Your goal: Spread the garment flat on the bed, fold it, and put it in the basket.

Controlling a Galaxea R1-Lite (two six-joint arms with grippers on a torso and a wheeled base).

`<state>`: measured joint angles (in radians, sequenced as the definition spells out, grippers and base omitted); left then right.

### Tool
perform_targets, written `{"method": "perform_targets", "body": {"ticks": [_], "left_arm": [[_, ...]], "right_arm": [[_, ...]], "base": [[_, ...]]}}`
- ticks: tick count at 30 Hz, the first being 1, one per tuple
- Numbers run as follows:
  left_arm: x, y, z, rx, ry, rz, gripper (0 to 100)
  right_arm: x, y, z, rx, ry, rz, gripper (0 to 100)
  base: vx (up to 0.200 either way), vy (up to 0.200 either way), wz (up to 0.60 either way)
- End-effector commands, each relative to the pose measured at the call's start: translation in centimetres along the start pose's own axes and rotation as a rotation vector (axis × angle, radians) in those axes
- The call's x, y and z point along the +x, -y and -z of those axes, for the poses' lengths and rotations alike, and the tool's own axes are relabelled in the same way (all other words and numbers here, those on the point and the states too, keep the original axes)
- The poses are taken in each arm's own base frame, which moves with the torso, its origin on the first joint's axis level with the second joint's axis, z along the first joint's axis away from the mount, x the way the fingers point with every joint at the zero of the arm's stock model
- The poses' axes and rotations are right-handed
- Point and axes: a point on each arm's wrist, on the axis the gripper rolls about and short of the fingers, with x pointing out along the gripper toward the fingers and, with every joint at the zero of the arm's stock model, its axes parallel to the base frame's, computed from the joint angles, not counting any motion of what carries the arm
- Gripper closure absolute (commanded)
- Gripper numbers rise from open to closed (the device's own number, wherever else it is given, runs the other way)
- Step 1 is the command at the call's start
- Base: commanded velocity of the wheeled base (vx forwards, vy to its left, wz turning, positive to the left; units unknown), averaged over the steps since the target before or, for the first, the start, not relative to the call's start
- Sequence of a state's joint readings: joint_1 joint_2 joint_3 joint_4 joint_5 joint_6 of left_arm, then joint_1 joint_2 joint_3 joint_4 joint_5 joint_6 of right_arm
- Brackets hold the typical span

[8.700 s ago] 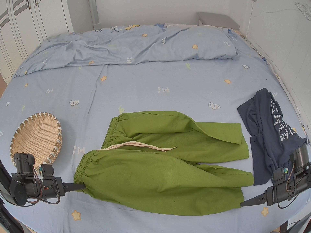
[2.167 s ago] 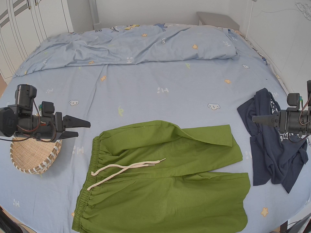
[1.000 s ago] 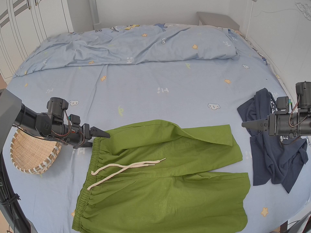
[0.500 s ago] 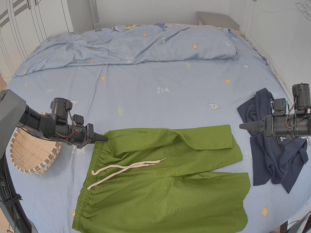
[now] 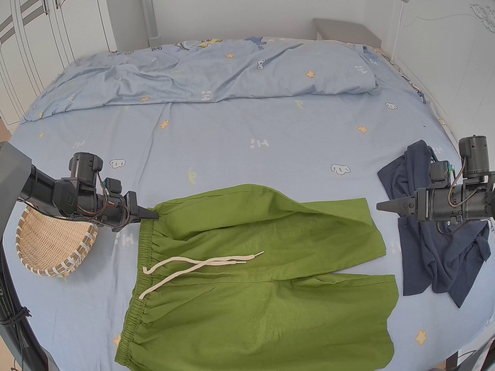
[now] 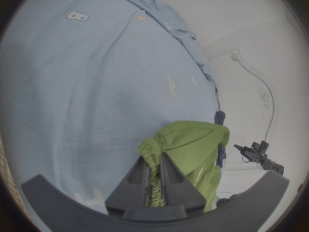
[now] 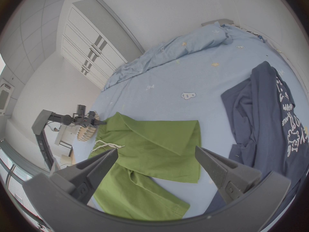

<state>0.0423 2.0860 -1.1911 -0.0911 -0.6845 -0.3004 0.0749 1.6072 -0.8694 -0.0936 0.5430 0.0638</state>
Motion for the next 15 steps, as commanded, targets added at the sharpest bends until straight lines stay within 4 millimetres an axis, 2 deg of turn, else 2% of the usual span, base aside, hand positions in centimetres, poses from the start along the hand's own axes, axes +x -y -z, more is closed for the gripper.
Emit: {"method": "perform_targets", "body": {"ticks": [1, 9, 15], "left_arm": [[-1.2, -0.1, -0.5, 0.0, 0.033, -0.007, 100], [-1.2, -0.2, -0.5, 0.0, 0.034, -0.008, 100], [-1.0, 0.2, -0.6, 0.015, 0.039, 0.0, 100]], "right_arm": [[1.8, 0.2, 0.7, 0.007, -0.055, 0.016, 0], [4.5, 0.6, 2.1, 0.02, -0.13, -0.002, 0], [4.8, 1.8, 1.5, -0.01, -0.025, 0.012, 0]], "base": [[0.0, 0.0, 0.0], [0.0, 0.0, 0.0], [0.0, 0.0, 0.0]]}}
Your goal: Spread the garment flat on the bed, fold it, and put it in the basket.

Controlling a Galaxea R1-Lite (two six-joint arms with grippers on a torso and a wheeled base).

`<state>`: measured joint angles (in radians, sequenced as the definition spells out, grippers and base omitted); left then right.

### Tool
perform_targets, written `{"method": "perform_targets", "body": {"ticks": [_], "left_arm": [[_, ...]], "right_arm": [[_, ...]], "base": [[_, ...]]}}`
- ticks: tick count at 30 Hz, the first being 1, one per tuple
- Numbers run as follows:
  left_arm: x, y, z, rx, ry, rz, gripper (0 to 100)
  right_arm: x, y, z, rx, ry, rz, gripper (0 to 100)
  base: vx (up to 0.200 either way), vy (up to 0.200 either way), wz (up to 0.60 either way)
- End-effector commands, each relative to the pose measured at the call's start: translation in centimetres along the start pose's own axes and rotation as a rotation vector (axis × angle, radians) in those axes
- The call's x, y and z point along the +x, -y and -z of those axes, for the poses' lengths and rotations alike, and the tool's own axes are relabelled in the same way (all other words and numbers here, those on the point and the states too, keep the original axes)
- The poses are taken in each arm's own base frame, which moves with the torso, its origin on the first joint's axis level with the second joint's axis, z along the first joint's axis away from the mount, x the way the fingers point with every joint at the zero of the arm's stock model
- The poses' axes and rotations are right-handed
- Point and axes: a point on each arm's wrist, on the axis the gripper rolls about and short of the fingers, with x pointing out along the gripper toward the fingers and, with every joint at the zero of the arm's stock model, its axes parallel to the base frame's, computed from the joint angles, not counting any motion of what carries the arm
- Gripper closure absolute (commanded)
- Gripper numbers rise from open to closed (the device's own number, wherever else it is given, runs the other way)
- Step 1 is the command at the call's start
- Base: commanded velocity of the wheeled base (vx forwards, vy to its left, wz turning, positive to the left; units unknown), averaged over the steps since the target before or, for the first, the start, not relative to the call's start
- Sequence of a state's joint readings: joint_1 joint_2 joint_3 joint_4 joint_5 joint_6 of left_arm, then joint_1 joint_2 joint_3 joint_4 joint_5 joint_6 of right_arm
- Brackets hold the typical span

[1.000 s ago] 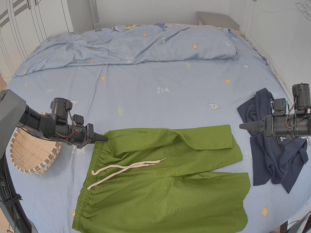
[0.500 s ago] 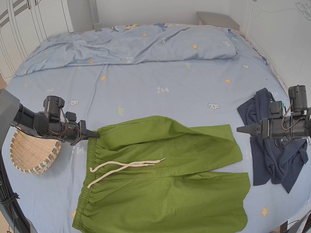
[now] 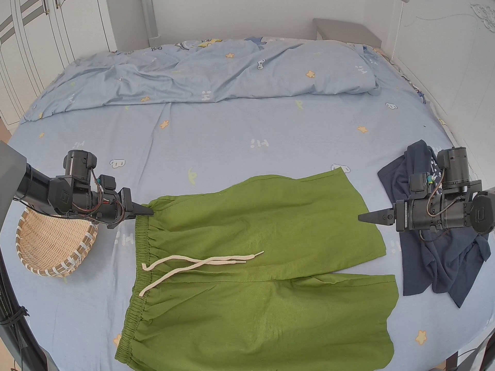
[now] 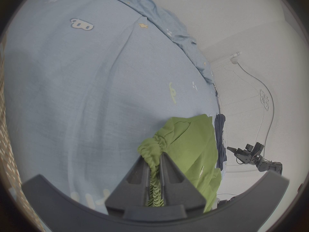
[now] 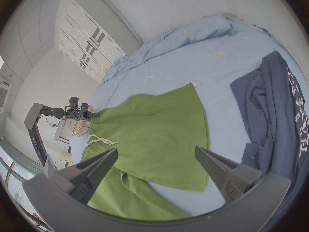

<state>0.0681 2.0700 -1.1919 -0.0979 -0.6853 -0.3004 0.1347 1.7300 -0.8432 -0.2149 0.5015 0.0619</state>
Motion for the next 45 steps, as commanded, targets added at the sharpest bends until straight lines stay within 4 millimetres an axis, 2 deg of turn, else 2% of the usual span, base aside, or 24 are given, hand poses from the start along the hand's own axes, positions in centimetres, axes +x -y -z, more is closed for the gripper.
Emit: {"method": "perform_targets", "body": {"ticks": [1, 4, 9, 15, 17, 21, 29, 39, 42, 45], "left_arm": [[0.1, 0.5, -0.1, 0.015, 0.005, 0.007, 100], [0.3, 0.4, -0.2, 0.02, 0.007, 0.008, 100], [-0.1, 0.2, -0.8, 0.024, 0.034, 0.004, 100], [-0.4, 0.2, -0.9, 0.027, 0.042, 0.003, 100], [-0.4, 0.3, -0.9, 0.026, 0.04, 0.004, 100], [-0.4, 0.4, -0.8, 0.027, 0.036, 0.005, 100], [-0.2, 0.8, -0.5, 0.03, 0.026, 0.01, 100], [-0.4, 0.5, -0.6, 0.026, 0.033, 0.005, 100], [-0.4, 0.3, -0.7, 0.026, 0.035, 0.003, 100], [-0.4, 0.3, -0.8, 0.025, 0.037, 0.003, 100]], "right_arm": [[0.8, 1.7, 0.2, 0.009, 0.035, 0.024, 0], [1.1, 2.5, -0.6, -0.003, 0.081, 0.036, 0], [2.6, 3.9, -3.6, -0.021, 0.138, 0.046, 0], [6.9, 6.1, -7.0, -0.025, 0.138, 0.04, 0], [8.1, 6.7, -7.4, -0.029, 0.139, 0.037, 0], [9.7, 7.4, -7.9, -0.037, 0.147, 0.035, 0], [11.3, 8.9, -8.3, -0.055, 0.186, 0.025, 0], [11.5, 8.8, -8.8, -0.069, 0.201, -0.006, 0], [12.4, 9.0, -8.3, -0.067, 0.186, -0.013, 0], [12.6, 8.8, -8.4, -0.068, 0.186, -0.019, 0]], "base": [[0.0, 0.0, 0.0], [0.0, 0.0, 0.0], [0.0, 0.0, 0.0], [0.0, 0.0, 0.0], [0.0, 0.0, 0.0], [0.0, 0.0, 0.0], [0.0, 0.0, 0.0], [0.0, 0.0, 0.0], [0.0, 0.0, 0.0], [0.0, 0.0, 0.0]]}}
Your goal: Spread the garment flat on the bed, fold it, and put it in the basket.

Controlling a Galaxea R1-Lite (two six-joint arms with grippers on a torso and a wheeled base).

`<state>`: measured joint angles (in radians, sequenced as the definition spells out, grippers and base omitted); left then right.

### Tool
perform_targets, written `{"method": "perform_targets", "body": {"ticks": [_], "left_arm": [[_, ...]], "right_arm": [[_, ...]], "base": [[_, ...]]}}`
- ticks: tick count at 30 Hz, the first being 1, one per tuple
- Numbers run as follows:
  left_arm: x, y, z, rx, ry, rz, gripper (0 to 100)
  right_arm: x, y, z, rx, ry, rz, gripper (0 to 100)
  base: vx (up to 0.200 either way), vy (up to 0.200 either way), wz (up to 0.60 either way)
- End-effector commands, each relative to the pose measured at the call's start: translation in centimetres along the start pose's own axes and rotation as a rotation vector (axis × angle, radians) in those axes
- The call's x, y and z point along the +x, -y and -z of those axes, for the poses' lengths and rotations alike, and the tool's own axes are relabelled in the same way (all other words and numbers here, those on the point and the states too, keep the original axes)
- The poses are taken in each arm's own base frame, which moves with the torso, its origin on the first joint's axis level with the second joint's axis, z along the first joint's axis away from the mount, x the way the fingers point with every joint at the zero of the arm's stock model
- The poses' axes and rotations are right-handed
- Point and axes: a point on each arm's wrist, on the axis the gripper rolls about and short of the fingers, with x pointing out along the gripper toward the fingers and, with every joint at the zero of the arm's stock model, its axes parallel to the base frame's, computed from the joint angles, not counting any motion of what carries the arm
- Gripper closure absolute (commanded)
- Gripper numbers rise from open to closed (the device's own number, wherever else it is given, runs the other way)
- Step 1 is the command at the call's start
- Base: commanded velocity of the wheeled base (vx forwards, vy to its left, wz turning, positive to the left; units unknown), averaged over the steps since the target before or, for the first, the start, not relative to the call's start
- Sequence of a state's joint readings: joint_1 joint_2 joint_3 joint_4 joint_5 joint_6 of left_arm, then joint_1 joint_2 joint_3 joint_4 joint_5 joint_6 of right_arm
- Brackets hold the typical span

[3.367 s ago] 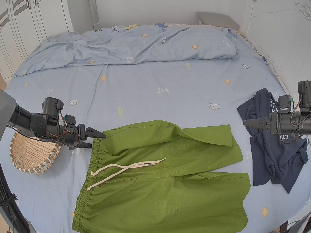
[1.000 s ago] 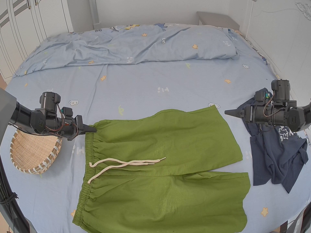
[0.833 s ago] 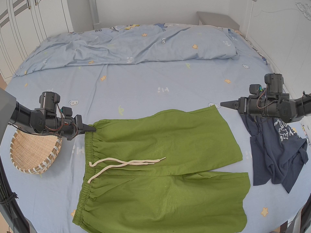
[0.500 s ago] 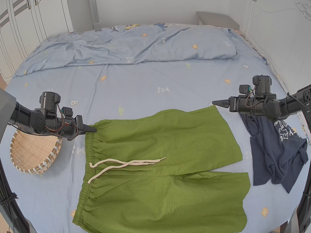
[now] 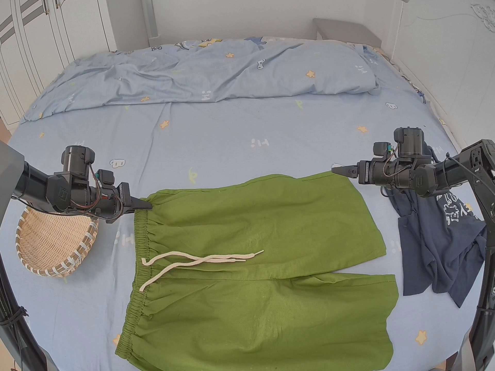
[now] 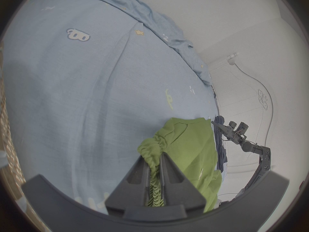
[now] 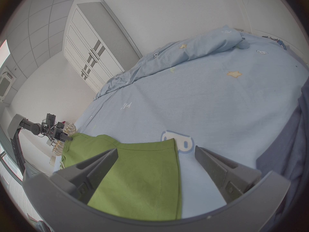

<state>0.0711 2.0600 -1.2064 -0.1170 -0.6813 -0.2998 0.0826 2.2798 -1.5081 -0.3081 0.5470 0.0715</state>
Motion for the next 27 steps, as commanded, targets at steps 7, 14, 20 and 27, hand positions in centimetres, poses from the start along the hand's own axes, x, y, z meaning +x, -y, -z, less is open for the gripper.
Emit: {"method": "perform_targets", "body": {"ticks": [7, 14, 20, 27], "left_arm": [[0.1, -0.1, 0.0, 0.001, 0.0, -0.001, 100], [0.1, -0.1, 0.0, 0.001, 0.0, -0.001, 100], [0.1, -0.2, -0.1, 0.001, 0.002, -0.002, 100], [0.1, -0.2, -0.1, 0.001, 0.002, -0.002, 100]], "right_arm": [[2.3, -0.2, 1.3, 0.006, -0.023, -0.025, 0], [2.3, -0.3, 1.4, 0.017, -0.026, -0.029, 0], [2.4, -0.3, 1.4, 0.018, -0.026, -0.03, 0], [2.5, -0.4, 1.4, 0.018, -0.025, -0.032, 100]], "base": [[0.0, 0.0, 0.0], [0.0, 0.0, 0.0], [0.0, 0.0, 0.0], [0.0, 0.0, 0.0]]}}
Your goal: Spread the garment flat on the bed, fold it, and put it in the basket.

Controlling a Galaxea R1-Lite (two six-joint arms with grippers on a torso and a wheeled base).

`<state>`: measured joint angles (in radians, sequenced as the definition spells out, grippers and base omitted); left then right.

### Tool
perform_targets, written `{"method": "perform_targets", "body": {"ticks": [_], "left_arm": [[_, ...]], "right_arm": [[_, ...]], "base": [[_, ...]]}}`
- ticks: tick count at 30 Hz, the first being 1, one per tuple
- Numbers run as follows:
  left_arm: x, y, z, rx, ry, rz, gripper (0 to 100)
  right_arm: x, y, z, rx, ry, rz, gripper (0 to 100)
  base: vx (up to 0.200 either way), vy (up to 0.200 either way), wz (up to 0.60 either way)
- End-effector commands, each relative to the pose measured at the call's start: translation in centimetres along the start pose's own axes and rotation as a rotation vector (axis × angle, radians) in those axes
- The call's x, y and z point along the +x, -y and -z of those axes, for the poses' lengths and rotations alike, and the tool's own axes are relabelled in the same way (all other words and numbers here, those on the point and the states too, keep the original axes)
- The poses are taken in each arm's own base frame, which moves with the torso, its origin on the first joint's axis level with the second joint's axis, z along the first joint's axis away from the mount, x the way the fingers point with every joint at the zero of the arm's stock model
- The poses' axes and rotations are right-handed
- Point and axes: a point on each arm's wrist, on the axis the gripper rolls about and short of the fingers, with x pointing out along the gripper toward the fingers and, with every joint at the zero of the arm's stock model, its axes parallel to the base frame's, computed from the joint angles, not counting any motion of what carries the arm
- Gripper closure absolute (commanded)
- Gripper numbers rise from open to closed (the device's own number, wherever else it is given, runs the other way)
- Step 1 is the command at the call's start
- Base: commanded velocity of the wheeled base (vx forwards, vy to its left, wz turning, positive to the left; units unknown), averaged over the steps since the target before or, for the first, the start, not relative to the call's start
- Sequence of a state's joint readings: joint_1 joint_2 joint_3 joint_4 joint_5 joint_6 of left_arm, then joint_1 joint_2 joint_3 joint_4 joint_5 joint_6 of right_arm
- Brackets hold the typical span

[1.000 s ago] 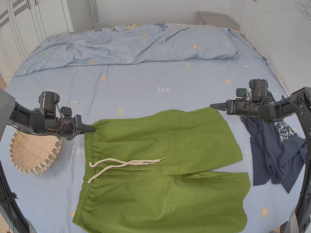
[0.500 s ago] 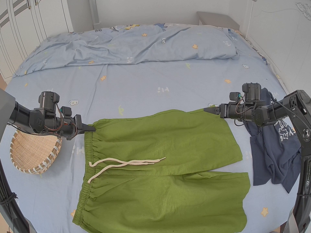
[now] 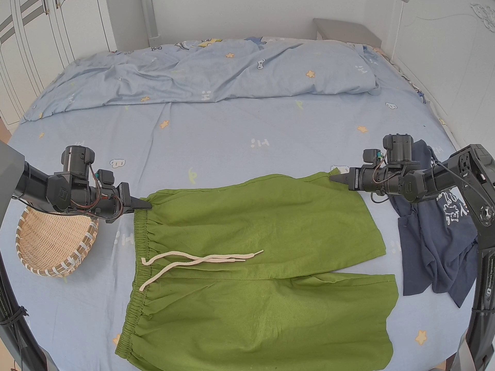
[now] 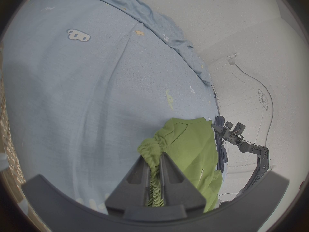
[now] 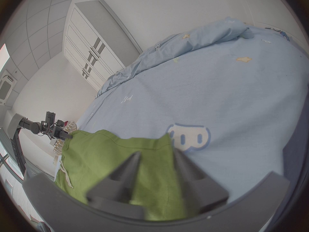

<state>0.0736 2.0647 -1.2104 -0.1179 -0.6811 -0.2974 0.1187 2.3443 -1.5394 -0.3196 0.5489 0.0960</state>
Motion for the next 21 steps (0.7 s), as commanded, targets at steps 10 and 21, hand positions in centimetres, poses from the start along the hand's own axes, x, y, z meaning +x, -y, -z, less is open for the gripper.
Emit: {"method": "perform_targets", "body": {"ticks": [10, 21], "left_arm": [[0.0, 0.0, -0.1, 0.001, 0.003, 0.0, 100], [-0.8, -0.3, -1.3, 0.008, 0.047, -0.008, 100]], "right_arm": [[-1.0, 0.9, -1.4, 0.031, 0.051, 0.025, 100], [-1.7, 0.8, -3.7, 0.088, 0.189, 0.059, 100]], "base": [[0.0, 0.0, 0.0], [0.0, 0.0, 0.0]]}}
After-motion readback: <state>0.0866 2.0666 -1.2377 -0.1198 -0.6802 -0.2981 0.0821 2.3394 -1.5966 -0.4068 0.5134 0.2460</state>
